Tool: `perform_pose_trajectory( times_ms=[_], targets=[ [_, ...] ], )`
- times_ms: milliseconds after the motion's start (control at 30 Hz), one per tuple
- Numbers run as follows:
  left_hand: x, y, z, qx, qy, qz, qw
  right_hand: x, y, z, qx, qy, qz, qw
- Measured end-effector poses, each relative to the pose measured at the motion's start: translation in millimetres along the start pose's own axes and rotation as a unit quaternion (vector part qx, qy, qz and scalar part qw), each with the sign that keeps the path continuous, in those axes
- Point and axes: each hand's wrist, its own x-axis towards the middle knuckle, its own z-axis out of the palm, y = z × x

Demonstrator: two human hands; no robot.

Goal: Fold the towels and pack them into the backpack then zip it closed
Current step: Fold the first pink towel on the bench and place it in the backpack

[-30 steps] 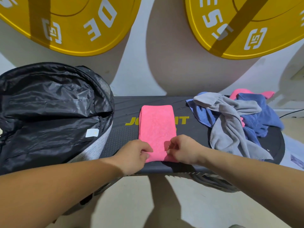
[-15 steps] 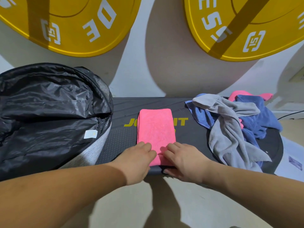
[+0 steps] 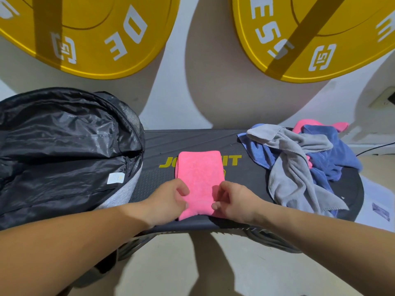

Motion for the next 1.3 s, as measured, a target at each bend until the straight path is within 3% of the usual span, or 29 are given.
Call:
perform_pose_trajectory(
  times_ms=[33,100,200,233,300,367,433,500,600,667,733,767,833,900,967,1033,1100,1167,1233,1300],
  targets=[
    [2,2,-2,0.019,0.039,0.007,0.999,0,1,1,-0.015,0.033,0.000,0.999],
    [5,6,-6,0.197,0.074,0.106,0.972,1,2,6,-0.148,0.121,-0.089,0.977],
    [-8,17,2,0.433,0.034,0.319,0.842,-2,10,17,-0.329,0.159,-0.270,0.891],
    [-12,18,6,0.463,0.021,0.349,0.814,-4,12,18,-0.345,0.163,-0.304,0.873],
    [-18,20,12,0.488,0.026,0.344,0.802,-7,15,18,-0.344,0.180,-0.352,0.852],
    [-17,20,13,0.500,0.032,0.292,0.815,-6,21,14,-0.355,0.177,-0.334,0.855],
    [-12,18,8,0.472,0.000,0.226,0.852,-4,22,9,-0.343,0.140,-0.276,0.887],
    [-6,15,4,0.376,0.002,0.180,0.909,-3,17,4,-0.267,0.085,-0.209,0.937],
    [0,14,-2,0.147,0.004,0.058,0.987,1,4,-9,-0.050,-0.002,-0.071,0.996],
    [-3,14,-2,-0.011,-0.023,-0.047,0.999,4,1,-13,0.019,-0.027,-0.008,0.999],
    [-4,16,-8,-0.070,-0.007,-0.097,0.993,6,0,-14,0.072,-0.030,0.038,0.996],
    [-4,16,-11,-0.035,0.018,-0.076,0.996,7,0,-13,0.105,-0.026,0.060,0.992],
    [-2,16,-16,0.164,0.060,0.058,0.983,9,-1,-11,0.116,0.004,0.085,0.990],
    [-7,22,-15,0.341,0.041,0.205,0.916,12,0,-12,0.012,0.050,0.067,0.996],
    [-15,30,-6,0.431,-0.017,0.237,0.870,14,4,-10,-0.083,0.082,0.017,0.993],
    [-19,34,3,0.497,-0.034,0.217,0.839,12,5,-9,-0.140,0.112,-0.052,0.982],
    [-17,33,6,0.487,-0.026,0.191,0.852,10,8,-7,-0.206,0.146,-0.180,0.951],
    [-10,27,1,0.421,-0.023,0.162,0.892,6,14,-8,-0.265,0.129,-0.271,0.916],
    [-4,23,-7,0.336,-0.015,0.129,0.933,5,21,-10,-0.278,0.062,-0.244,0.927],
    [-1,22,-9,0.217,-0.006,0.060,0.974,6,17,-17,-0.190,0.021,-0.147,0.970]
  ],
)
